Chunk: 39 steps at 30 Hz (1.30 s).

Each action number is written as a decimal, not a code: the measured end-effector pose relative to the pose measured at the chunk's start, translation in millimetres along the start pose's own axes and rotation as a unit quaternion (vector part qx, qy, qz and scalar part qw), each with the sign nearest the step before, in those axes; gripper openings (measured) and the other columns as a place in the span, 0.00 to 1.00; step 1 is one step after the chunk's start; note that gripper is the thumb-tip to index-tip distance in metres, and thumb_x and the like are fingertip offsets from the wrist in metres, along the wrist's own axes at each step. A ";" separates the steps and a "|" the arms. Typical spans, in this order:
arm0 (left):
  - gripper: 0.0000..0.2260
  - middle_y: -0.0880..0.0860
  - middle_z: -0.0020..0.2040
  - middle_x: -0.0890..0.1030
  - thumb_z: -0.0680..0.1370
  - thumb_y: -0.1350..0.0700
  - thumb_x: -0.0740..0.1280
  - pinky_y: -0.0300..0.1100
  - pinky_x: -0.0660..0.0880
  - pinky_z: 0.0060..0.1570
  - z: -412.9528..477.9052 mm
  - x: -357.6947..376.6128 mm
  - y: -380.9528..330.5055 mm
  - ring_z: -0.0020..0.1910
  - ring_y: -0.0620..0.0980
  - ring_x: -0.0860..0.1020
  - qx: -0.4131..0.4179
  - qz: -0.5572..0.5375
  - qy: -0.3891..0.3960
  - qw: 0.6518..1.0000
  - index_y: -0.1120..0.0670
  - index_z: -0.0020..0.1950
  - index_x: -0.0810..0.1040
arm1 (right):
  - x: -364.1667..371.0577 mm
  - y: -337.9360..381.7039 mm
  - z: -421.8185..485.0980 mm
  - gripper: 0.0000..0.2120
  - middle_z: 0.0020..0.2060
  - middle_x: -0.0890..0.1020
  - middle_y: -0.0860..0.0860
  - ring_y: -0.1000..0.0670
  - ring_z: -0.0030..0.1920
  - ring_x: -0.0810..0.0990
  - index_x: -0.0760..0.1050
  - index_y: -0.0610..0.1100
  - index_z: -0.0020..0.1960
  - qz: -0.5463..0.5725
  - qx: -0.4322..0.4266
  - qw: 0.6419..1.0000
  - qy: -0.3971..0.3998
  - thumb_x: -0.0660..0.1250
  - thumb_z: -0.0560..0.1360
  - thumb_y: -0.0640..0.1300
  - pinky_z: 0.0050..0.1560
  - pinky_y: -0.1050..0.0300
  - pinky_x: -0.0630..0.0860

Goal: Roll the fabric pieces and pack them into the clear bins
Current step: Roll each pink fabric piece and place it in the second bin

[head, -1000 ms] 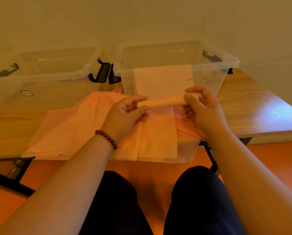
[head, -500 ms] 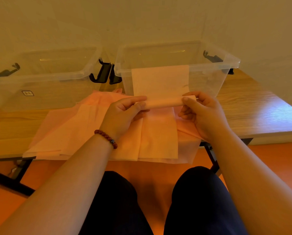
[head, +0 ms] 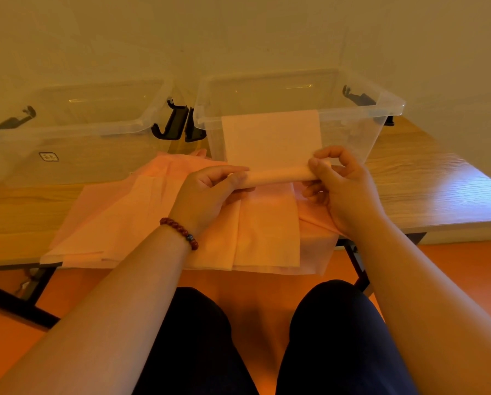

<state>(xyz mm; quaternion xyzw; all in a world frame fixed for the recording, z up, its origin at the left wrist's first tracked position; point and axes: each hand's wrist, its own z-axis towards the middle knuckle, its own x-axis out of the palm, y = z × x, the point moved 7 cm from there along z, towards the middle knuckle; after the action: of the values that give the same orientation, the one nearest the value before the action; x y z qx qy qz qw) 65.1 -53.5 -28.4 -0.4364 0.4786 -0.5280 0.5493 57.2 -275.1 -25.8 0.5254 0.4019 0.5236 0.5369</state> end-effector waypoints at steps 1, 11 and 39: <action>0.05 0.44 0.44 0.84 0.77 0.56 0.67 0.39 0.79 0.47 -0.4 0.1 -0.1 0.49 0.46 0.82 -0.002 -0.008 0.003 1.000 0.48 0.46 0.83 | 0.9 0.6 -0.3 0.00 0.30 0.81 0.49 0.49 0.31 0.79 0.76 0.48 0.49 -0.002 -0.003 1.000 0.004 0.67 0.78 0.44 0.34 0.55 0.77; 0.06 0.45 0.43 0.84 0.78 0.61 0.65 0.37 0.80 0.41 -1.2 3.9 -3.6 0.42 0.48 0.84 -0.019 -0.069 0.003 0.997 0.52 0.51 0.80 | 2.7 -2.2 -2.1 0.06 0.33 0.81 0.48 0.50 0.36 0.81 0.79 0.45 0.49 0.022 0.034 0.998 0.050 0.65 0.78 0.37 0.34 0.57 0.75; 0.06 0.48 0.41 0.84 0.77 0.61 0.67 0.35 0.79 0.39 -3.3 5.3 -5.6 0.40 0.47 0.84 -0.007 -0.053 0.012 0.999 0.52 0.50 0.81 | 1.2 -4.5 -0.6 0.04 0.31 0.82 0.50 0.52 0.33 0.81 0.79 0.43 0.49 -0.015 0.027 0.999 0.022 0.66 0.78 0.40 0.36 0.60 0.79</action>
<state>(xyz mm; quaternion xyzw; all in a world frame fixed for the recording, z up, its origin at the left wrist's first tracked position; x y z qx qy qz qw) 60.8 -59.1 -23.8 -0.4588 0.4651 -0.5577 0.5121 57.4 -273.4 -30.2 0.5219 0.4357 0.5161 0.5210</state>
